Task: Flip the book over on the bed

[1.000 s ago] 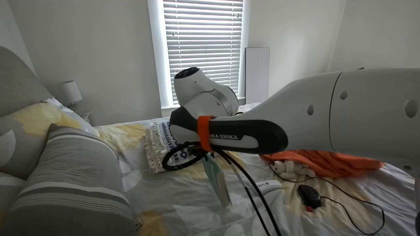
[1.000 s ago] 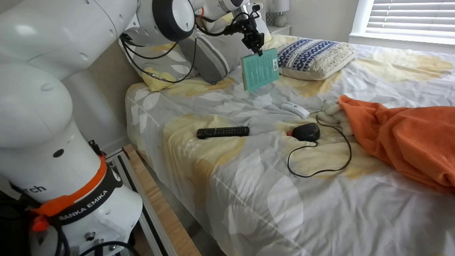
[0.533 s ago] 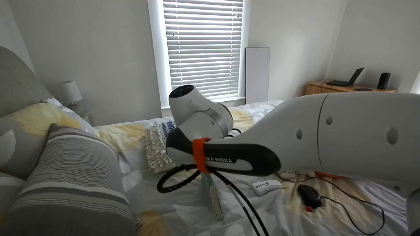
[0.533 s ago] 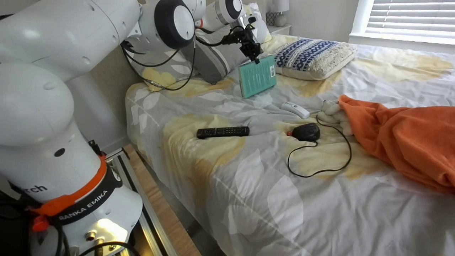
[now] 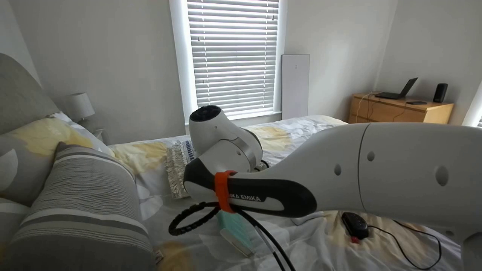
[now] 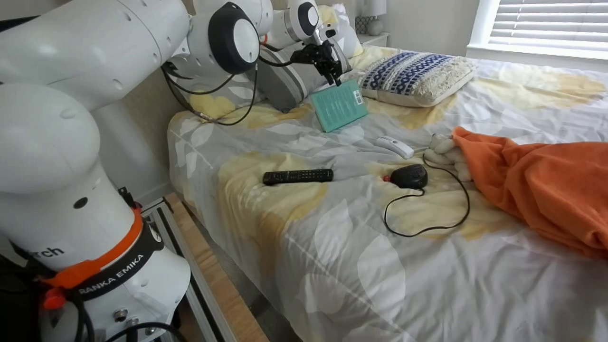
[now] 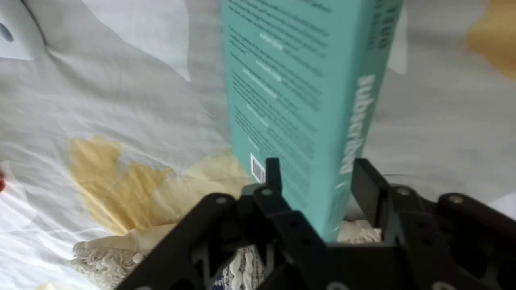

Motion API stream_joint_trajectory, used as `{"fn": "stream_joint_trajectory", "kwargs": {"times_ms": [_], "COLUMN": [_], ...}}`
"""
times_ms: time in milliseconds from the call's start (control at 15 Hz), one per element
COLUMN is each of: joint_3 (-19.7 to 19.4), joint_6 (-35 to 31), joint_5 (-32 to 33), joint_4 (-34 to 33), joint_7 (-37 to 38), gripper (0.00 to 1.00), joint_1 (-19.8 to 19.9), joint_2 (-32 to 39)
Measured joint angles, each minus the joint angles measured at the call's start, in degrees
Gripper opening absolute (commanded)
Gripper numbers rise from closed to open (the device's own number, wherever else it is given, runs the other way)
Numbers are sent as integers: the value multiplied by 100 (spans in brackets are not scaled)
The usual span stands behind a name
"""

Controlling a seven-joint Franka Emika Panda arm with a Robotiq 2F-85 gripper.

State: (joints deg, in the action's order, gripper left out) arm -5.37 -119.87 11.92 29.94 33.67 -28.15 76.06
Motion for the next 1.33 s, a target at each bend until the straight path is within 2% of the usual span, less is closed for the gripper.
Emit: {"fn": "stream_joint_trajectory", "kwargs": {"times_ms": [133,200,333,467,867,1000,1333], "joint_3": [220,340,584,771,416,382,405], "joint_6": [-298,-338,-328,-46,1763,2177,2111], "joint_5": [-263,-434,-795,-1079,-980,-956,-850], "joint_4": [-26,-112,-356,-440,-432,-427,-449], "joint_7": [5,-11,-53,-73,-98,-271,-916], "gripper": [95,100,100,100,100,100,100], "joint_1": [50,84,174,277,425,470,361], "joint_2": [-1,26,117,121,-250,-338,-435]}}
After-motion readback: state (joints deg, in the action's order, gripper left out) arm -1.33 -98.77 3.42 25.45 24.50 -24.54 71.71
